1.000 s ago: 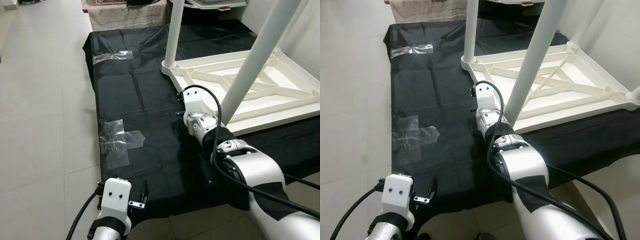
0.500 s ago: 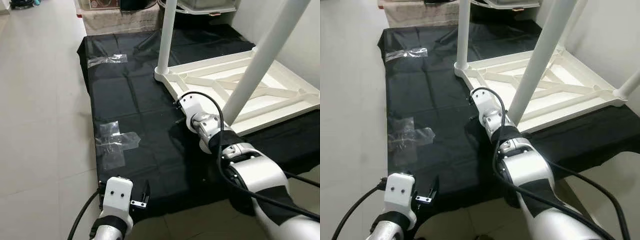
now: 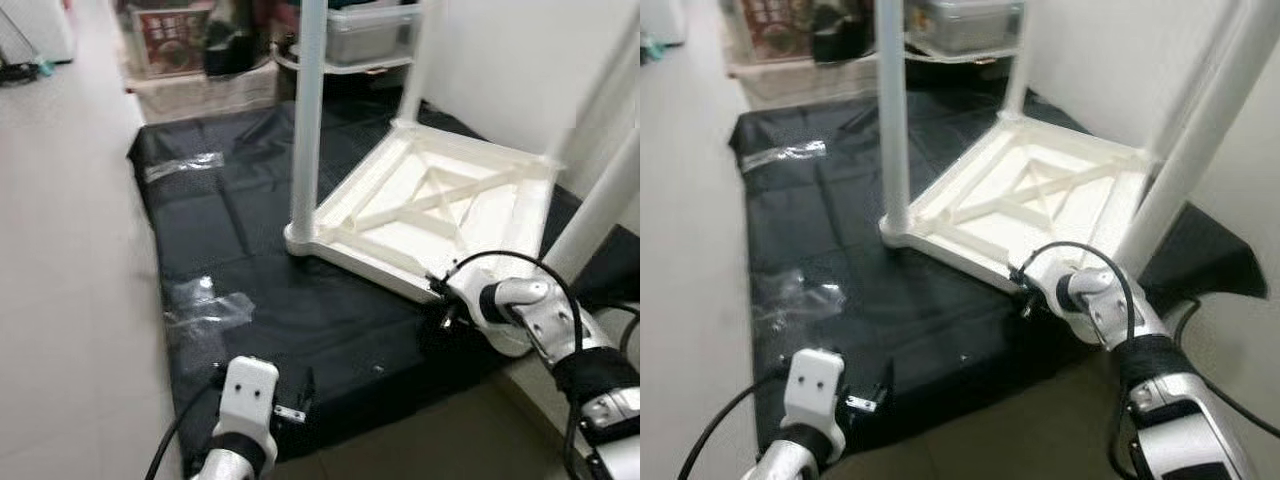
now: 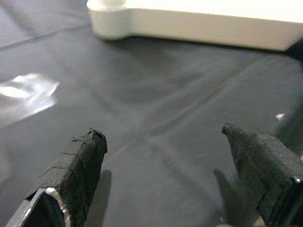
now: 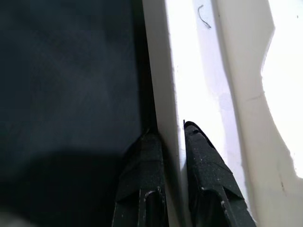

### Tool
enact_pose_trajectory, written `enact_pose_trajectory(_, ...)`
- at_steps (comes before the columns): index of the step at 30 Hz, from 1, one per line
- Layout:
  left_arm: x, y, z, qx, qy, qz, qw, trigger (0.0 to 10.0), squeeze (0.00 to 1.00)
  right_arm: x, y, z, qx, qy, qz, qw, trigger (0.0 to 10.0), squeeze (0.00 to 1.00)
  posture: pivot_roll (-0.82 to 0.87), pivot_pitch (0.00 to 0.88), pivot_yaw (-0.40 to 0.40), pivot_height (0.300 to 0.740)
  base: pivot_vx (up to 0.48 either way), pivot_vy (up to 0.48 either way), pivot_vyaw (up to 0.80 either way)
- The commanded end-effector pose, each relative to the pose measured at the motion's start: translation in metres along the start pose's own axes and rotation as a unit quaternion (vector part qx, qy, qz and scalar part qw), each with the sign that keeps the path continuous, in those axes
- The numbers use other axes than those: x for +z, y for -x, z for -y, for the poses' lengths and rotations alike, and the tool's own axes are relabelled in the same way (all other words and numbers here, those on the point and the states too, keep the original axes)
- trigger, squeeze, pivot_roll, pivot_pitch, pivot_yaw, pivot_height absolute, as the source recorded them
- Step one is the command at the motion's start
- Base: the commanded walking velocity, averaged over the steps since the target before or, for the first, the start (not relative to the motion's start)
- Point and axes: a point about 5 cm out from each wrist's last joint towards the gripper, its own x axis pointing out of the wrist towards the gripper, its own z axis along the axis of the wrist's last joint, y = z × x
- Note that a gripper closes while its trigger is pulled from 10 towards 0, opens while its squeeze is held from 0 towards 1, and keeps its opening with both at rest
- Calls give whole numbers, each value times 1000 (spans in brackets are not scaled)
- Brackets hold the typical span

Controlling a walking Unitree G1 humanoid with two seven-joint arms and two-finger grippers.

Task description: Building children table

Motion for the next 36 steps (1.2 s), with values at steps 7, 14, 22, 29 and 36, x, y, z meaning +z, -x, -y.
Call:
enact_pose_trajectory(7,-4,-3,-4,1,1,-2,1000,10000,0,4,0,-48,285,104,75,950,0,0,-96,73,-1,740,0,0,0)
enact_pose_trajectory(14,-5,-6,-6,-2,-5,-2,1000,10000,0,31,-5,-38,234,166,140,948,0,0,-84,65,2,740,0,0,0)
enact_pose_trajectory(22,-6,-8,-9,-1,-7,-2,1000,10000,0,36,-8,-28,228,163,91,956,10000,0,-84,59,-3,740,0,0,0)
enact_pose_trajectory(29,-7,-9,-9,-1,-6,-2,1000,10000,0,37,-16,-19,176,203,95,958,10000,1000,-84,59,-3,740,0,0,0)
enact_pose_trajectory(36,-7,-10,-9,-2,-2,-4,1000,10000,0,68,-21,-19,135,181,202,953,10000,0,-84,59,-3,740,0,0,0)
